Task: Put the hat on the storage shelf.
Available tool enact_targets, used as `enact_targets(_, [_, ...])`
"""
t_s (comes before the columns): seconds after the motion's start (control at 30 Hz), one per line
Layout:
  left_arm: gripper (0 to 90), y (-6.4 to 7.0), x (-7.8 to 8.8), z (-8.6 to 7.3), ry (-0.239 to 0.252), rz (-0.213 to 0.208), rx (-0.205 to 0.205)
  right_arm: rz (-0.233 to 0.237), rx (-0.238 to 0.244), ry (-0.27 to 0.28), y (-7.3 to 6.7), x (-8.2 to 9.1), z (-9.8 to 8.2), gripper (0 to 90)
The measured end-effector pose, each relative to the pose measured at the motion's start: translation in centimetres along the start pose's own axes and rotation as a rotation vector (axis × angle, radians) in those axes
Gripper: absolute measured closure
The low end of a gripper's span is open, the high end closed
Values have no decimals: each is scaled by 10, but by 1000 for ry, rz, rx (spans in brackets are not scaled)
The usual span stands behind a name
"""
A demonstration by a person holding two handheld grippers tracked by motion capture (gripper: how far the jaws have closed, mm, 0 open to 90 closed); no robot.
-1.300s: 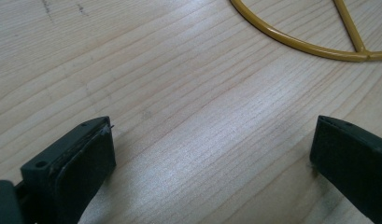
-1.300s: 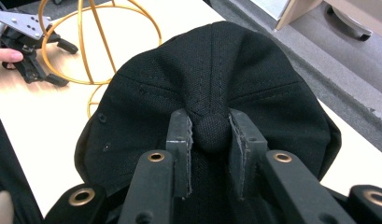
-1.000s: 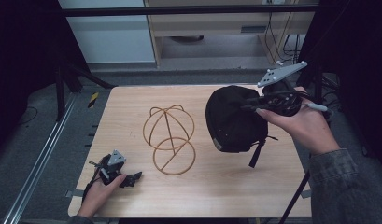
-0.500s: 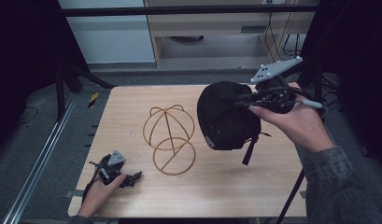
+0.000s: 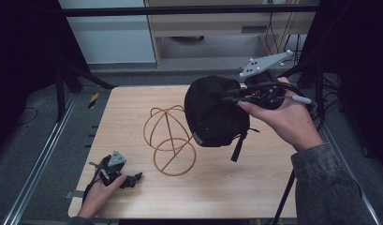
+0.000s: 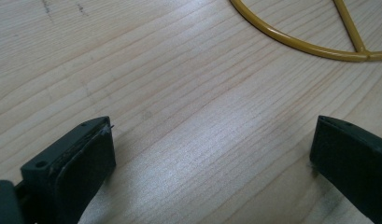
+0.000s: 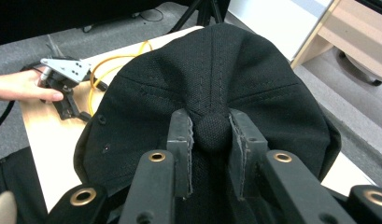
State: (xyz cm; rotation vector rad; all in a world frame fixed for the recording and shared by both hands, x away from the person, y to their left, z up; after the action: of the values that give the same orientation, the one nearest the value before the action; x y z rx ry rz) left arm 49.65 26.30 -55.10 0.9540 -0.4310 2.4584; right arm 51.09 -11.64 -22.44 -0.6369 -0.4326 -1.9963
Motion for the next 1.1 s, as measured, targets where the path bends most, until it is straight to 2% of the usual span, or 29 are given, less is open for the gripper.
enact_targets(0.53, [0, 0, 0, 0, 2, 1, 3, 36, 30, 13, -13, -17, 21, 726])
enact_targets(1.1, [0, 0, 0, 0, 2, 1, 3, 56, 49, 10, -22, -25, 29, 726])
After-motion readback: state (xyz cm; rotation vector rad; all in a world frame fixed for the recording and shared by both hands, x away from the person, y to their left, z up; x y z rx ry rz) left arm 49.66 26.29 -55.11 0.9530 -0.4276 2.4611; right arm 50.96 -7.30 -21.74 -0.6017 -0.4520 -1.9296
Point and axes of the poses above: each handheld gripper's, and its own axes: x roughly backward along the jaws, z roughly out of its top, y roughly to its right, the point moved 6 cm from there along -x, roughly forward along the jaws, and after that the axes turned 8 degrees about z, right-handed, at the moved point
